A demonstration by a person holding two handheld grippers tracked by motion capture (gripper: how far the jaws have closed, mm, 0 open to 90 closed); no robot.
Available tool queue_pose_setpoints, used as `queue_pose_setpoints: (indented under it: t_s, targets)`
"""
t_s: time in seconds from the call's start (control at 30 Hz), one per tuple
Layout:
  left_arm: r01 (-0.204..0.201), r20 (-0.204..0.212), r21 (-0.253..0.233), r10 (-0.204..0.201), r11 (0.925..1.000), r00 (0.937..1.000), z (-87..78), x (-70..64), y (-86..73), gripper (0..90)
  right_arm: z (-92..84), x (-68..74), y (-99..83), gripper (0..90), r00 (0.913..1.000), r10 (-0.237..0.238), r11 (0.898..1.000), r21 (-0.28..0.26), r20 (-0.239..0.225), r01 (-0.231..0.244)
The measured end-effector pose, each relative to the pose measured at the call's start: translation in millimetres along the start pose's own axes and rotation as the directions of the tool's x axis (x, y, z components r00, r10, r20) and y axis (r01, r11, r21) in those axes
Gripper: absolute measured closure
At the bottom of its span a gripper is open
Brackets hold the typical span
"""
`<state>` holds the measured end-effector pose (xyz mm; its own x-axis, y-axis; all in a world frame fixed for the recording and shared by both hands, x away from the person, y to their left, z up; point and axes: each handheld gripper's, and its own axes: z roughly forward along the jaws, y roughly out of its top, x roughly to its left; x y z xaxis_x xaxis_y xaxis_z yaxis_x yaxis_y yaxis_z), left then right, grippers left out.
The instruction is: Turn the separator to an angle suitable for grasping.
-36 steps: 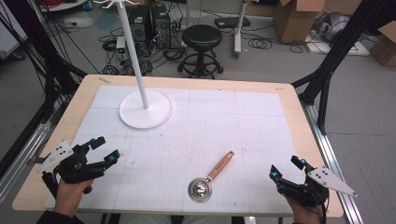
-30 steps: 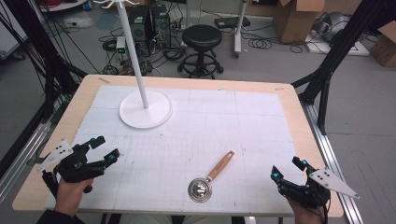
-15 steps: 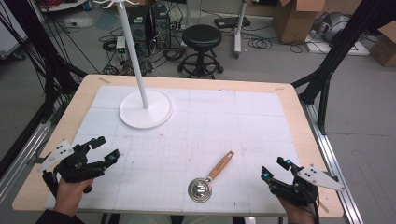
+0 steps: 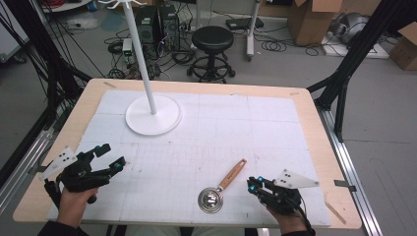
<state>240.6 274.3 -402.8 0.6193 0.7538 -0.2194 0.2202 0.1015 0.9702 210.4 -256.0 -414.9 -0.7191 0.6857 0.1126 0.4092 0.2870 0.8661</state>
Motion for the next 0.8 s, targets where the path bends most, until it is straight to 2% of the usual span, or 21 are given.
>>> queue_pose_setpoints:
  t_s: [0.03,0.07,0.13,0.27,0.3,0.33,0.6,0.8]
  targets:
    - [0.002,0.000,0.002,-0.002,1.0000,1.0000,0.1,0.0,-0.2,18.6,0.0,0.0,0.0,83.9,1.0000,0.000,1.000,0.000,0.000,0.000]
    - [0.000,0.000,0.005,0.000,1.0000,1.0000,0.2,0.1,-0.2,18.6,9.5,3.8,-1.4,85.8,0.9996,-0.028,0.997,0.069,-0.011,0.029]
    - [0.001,0.000,0.004,-0.001,1.0000,1.0000,0.2,0.0,-0.2,18.7,17.6,6.5,-3.6,87.4,0.9979,-0.062,0.989,0.132,-0.020,0.064]
    - [0.004,-0.002,0.008,-0.004,1.0000,1.0000,0.5,0.7,-0.7,18.7,31.1,10.0,-6.9,89.0,0.9944,-0.094,0.972,0.211,-0.050,0.102]
    - [0.005,-0.003,0.010,-0.005,0.9999,1.0000,0.4,1.0,-0.7,18.7,31.1,10.0,-6.9,89.0,0.9944,-0.094,0.972,0.211,-0.050,0.102]
    - [0.006,-0.003,0.010,-0.006,0.9999,1.0000,0.3,1.3,-0.7,18.8,37.6,10.8,-8.0,89.0,0.9930,-0.103,0.963,0.244,-0.057,0.114]
    - [0.016,-0.007,0.008,-0.016,0.9998,0.9999,-0.7,2.6,-0.6,18.9,51.3,14.1,-4.9,89.0,0.9913,-0.112,0.956,0.264,-0.069,0.126]
    - [0.019,-0.011,0.012,-0.019,0.9997,0.9998,-1.5,3.4,-0.9,19.2,61.0,17.2,-0.4,89.0,0.9896,-0.116,0.956,0.259,-0.084,0.134]
